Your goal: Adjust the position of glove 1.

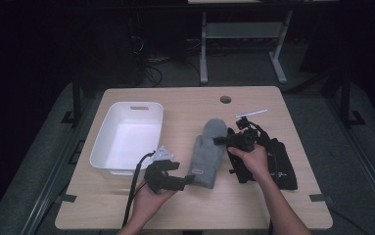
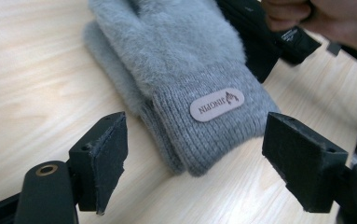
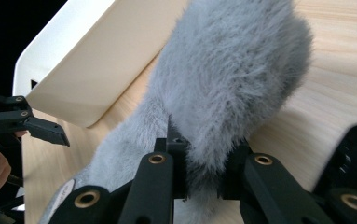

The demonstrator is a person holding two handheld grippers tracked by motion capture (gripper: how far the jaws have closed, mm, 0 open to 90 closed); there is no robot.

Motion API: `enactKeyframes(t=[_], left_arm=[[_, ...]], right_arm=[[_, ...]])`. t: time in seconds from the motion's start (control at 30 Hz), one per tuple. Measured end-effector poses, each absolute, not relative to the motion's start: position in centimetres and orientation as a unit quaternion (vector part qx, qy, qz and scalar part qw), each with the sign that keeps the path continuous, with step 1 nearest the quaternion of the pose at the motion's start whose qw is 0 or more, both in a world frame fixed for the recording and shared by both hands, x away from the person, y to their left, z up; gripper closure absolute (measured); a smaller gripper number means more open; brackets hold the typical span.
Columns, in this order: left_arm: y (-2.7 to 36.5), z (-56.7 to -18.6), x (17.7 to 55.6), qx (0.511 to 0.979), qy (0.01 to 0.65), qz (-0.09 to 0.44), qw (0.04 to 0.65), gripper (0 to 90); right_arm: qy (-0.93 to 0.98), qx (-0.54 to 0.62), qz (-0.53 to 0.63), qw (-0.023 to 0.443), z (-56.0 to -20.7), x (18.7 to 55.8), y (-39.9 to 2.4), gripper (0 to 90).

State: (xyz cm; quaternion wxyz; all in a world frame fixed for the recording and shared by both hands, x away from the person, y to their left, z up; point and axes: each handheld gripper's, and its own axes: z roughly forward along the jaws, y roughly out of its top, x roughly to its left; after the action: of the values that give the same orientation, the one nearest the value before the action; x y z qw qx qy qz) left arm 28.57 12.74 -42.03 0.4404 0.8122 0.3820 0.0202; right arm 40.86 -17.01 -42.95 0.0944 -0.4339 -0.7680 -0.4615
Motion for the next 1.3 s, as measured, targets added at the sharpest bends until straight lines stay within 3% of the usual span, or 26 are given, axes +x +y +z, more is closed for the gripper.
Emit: enactKeyframes(t=[0.53, 0.63, 0.93, 1.3], left_arm=[[11.4, -45.1, 31.7, 0.789, 0.452, -0.129, 0.396, 23.3], [11.2, -45.8, 31.9, 0.785, 0.45, -0.16, 0.396, 28.9], [11.3, -45.7, 31.9, 0.798, 0.428, -0.146, 0.399, 51.1], [11.2, -45.6, 32.1, 0.796, 0.414, -0.156, 0.413, 61.6]], right_arm=[[-0.769, -0.414, -0.482, 0.064, -43.1, 39.6, -17.4, 78.5], [-0.768, -0.414, -0.484, 0.066, -43.1, 39.6, -17.4, 78.5], [-0.767, -0.416, -0.484, 0.059, -43.2, 39.4, -17.3, 78.4], [-0.768, -0.419, -0.48, 0.057, -42.6, 39.2, -17.5, 78.5]])
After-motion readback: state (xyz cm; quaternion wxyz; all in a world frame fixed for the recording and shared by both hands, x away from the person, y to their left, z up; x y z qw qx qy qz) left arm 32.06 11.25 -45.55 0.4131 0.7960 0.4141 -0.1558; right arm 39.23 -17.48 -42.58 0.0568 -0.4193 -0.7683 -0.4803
